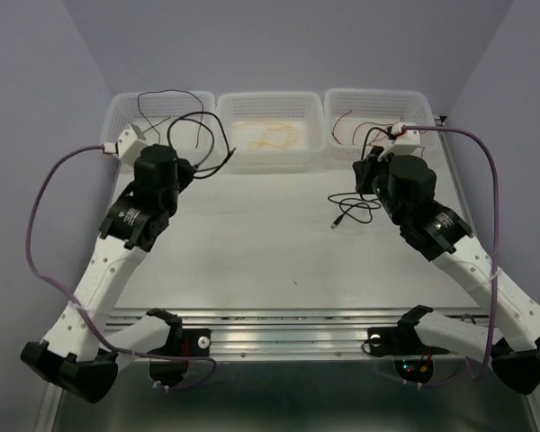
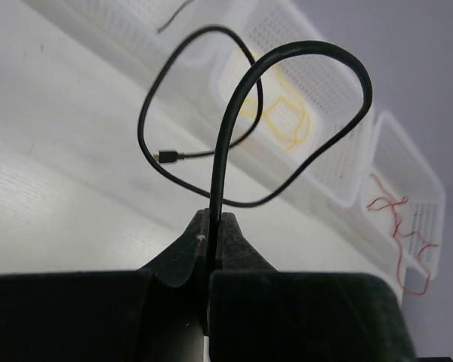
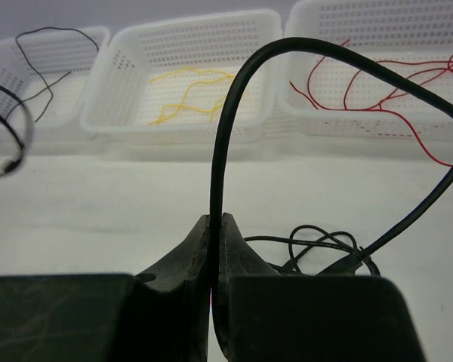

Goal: Untangle the cables

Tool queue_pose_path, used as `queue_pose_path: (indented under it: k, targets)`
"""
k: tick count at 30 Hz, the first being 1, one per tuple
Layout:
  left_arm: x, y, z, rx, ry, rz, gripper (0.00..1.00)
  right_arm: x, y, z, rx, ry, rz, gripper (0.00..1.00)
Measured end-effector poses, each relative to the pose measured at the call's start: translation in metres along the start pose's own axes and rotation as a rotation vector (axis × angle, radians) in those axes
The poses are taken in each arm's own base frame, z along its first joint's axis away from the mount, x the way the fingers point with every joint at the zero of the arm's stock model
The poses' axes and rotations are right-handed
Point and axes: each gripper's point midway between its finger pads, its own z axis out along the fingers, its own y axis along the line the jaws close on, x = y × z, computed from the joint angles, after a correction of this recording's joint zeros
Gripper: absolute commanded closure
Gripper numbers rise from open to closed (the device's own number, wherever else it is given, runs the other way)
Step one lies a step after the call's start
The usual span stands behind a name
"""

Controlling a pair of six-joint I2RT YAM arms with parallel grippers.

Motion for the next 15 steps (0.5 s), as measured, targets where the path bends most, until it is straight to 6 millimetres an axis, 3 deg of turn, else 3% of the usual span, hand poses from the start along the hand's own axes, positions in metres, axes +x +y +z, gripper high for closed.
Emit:
queue_pose_path:
  k: [5,8,12,15]
  targets:
    - [-0.085,-0.026,-0.051,0.066,-0.188,-0.030,1.00,0.026,-0.008,0.004,0.026,0.049,-0.017,0.99]
    - [-0.125,-0.040,-0.061,0.065,-0.267,-0.019,1.00,0.041,-0.008,0.005,0.011,0.081,-0.021,0.99]
    - [-0.169,-0.054,-0.054,0.030,-0.337,0.017,1.00,0.056,-0.004,0.004,-0.023,0.120,-0.028,0.99]
    - [-0.193,-0.061,-0.028,0.005,-0.356,0.053,1.00,0.058,0.002,0.003,-0.065,0.132,-0.031,0.99]
